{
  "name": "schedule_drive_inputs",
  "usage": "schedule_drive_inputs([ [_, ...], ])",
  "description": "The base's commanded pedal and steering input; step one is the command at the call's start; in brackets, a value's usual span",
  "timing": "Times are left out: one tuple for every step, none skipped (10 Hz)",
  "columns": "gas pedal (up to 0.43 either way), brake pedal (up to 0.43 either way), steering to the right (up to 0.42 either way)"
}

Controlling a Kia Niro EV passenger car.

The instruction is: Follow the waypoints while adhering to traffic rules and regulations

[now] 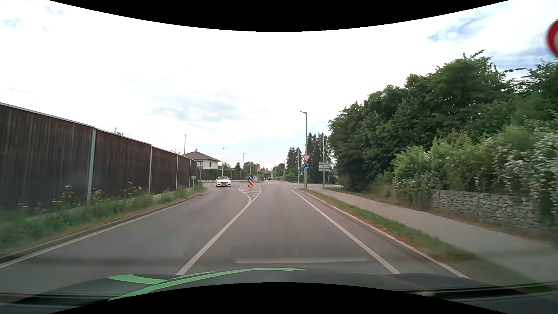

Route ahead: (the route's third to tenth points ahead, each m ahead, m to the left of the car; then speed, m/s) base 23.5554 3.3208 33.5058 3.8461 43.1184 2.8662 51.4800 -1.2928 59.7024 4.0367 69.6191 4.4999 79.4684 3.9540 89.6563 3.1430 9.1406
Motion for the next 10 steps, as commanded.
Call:
schedule_drive_inputs([
  [0.000,0.110,0.005],
  [0.000,0.110,0.005],
  [0.000,0.110,0.005],
  [0.000,0.110,0.005],
  [0.000,0.110,0.004],
  [0.000,0.110,0.005],
  [0.000,0.110,0.004],
  [0.000,0.110,0.004],
  [0.000,0.098,0.004],
  [0.000,0.079,0.004],
])
